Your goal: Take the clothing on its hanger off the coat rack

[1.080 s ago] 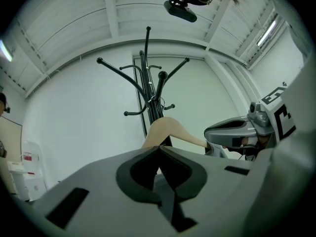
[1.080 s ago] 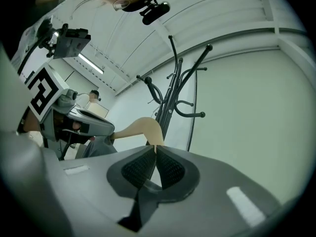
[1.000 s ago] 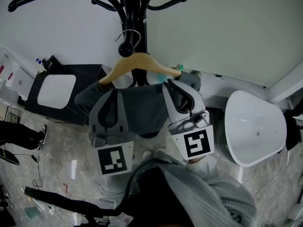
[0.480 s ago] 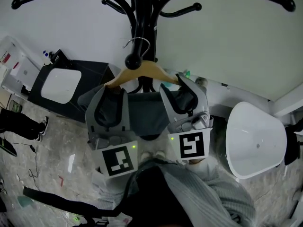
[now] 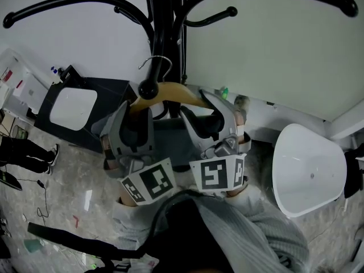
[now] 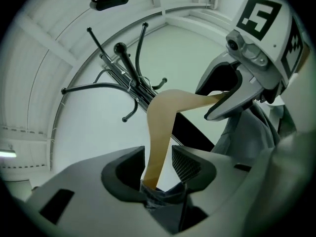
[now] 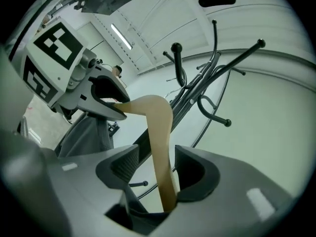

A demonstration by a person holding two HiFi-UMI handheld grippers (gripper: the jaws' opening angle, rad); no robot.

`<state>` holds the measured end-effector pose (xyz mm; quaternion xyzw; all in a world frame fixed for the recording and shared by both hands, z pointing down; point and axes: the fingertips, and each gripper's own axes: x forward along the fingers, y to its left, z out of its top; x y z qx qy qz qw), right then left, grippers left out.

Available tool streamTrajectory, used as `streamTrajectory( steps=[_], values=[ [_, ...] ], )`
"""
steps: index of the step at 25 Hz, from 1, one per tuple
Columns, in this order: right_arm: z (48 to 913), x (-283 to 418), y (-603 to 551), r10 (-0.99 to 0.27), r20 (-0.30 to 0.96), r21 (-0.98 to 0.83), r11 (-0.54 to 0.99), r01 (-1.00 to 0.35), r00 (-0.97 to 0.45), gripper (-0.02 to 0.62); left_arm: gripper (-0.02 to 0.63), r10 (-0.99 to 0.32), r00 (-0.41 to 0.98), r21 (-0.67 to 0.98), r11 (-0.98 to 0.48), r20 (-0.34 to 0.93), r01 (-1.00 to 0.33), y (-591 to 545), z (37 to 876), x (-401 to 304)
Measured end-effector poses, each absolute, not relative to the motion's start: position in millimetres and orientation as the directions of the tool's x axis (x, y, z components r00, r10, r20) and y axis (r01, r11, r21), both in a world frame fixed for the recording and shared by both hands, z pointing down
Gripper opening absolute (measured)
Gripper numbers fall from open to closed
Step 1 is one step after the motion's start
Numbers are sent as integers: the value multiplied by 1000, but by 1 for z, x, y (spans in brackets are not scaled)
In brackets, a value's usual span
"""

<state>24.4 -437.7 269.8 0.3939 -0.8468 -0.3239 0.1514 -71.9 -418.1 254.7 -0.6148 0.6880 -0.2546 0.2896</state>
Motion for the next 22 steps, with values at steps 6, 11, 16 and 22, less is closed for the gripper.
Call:
streamTrajectory(
  steps=[6, 11, 16, 22],
  values=[
    [270, 30, -449, -802, -19, 726, 400, -559, -597, 113, 118, -992, -103, -756, 122, -73, -643, -423, 254, -73],
    [269, 30, -447, -800, -25, 728, 397, -559, -600, 109, 117, -991, -115, -770, 123, -65, -626, -420, 254, -72],
    [259, 32, -436, -803, -58, 748, 358, -559, -593, 104, 115, -988, -114, -779, 149, -99, -610, -408, 245, -69],
    [228, 58, -424, -834, -138, 759, 257, -598, -534, 103, 114, -986, -37, -784, 152, -162, -602, -399, 213, -44]
  ],
)
